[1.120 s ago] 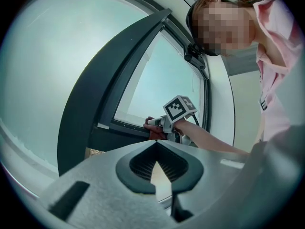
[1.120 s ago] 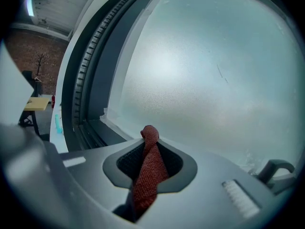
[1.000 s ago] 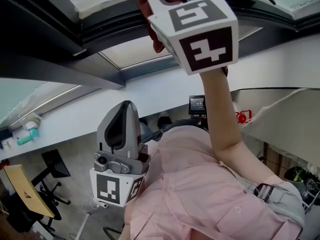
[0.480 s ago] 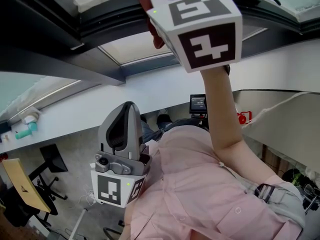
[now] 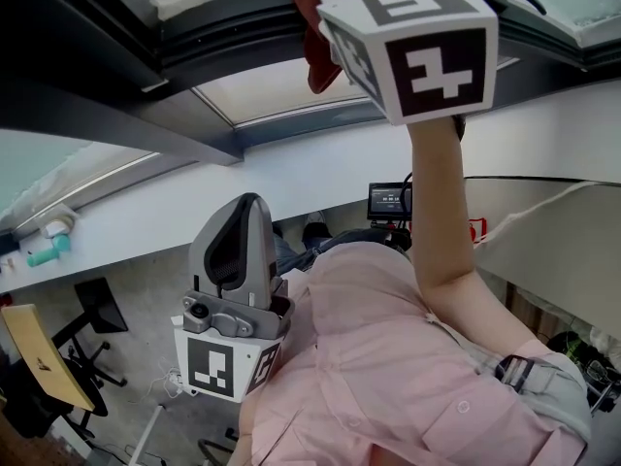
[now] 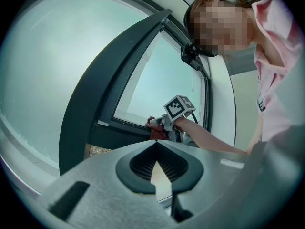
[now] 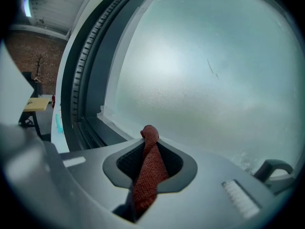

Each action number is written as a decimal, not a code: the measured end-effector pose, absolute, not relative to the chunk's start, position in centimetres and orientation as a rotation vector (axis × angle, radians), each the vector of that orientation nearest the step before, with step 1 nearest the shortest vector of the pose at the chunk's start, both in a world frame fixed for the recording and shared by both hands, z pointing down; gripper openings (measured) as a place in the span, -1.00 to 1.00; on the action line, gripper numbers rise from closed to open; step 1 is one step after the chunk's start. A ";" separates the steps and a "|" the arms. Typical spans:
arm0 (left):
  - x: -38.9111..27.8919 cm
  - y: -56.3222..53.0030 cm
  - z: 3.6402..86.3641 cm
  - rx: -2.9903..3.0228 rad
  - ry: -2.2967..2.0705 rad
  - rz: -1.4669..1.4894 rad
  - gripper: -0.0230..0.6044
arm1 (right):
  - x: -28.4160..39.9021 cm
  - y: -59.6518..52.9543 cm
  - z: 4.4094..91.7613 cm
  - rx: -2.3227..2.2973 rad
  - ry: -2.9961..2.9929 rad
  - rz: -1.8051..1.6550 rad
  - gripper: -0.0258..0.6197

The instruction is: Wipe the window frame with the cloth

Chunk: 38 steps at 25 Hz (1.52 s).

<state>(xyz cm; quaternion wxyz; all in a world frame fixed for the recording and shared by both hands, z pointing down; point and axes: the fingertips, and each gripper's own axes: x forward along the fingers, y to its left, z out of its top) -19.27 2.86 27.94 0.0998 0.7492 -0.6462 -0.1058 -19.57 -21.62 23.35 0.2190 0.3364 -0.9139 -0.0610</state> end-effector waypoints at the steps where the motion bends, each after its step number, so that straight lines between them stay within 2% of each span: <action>1: -19.2 2.8 27.9 2.219 -1.908 -0.313 -0.93 | -19.4 -21.7 23.3 0.919 -2.540 -0.175 -0.73; 38: -18.2 1.9 27.7 2.256 -1.841 -0.337 -0.93 | -20.2 -20.9 23.0 0.907 -2.605 -0.207 -0.73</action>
